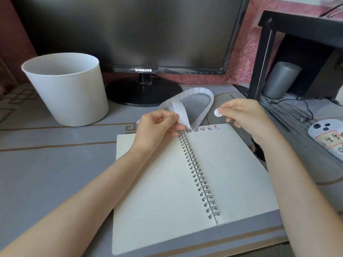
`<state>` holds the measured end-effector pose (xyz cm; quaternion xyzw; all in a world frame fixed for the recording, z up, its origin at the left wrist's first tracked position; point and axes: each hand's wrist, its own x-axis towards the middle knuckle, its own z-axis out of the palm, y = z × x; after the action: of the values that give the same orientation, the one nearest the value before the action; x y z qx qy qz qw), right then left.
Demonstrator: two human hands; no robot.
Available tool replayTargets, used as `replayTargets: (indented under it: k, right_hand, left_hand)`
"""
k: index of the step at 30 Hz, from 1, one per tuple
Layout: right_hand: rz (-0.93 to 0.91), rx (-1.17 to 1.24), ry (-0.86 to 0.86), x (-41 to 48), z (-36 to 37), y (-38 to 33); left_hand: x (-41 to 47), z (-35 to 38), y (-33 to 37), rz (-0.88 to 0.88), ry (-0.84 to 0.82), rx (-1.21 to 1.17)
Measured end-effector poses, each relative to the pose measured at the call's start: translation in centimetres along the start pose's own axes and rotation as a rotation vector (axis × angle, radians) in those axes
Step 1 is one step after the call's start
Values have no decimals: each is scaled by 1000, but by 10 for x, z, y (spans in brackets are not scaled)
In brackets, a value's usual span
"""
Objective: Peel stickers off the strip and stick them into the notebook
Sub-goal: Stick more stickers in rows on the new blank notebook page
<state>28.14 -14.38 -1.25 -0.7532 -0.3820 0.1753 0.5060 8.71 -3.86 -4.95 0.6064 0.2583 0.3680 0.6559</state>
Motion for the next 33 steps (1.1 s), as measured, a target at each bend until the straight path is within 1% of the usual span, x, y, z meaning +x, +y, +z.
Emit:
replayTargets:
  k: [2,5,10,33]
  right_hand:
    - [82,-31,-38,2,-5,6]
    - [148,-125,-84,3,-8,13]
    - [191,-188,-55,6,-8,21]
    - [199,-264,-15,5,-3,21]
  left_hand:
    - [0,0,-1,-2,0,-13]
    - [0,0,-1,-4,4,-27]
    - [0,-1,-1,-7,8,-32]
    - [0,-1,-2,-9,5,-13]
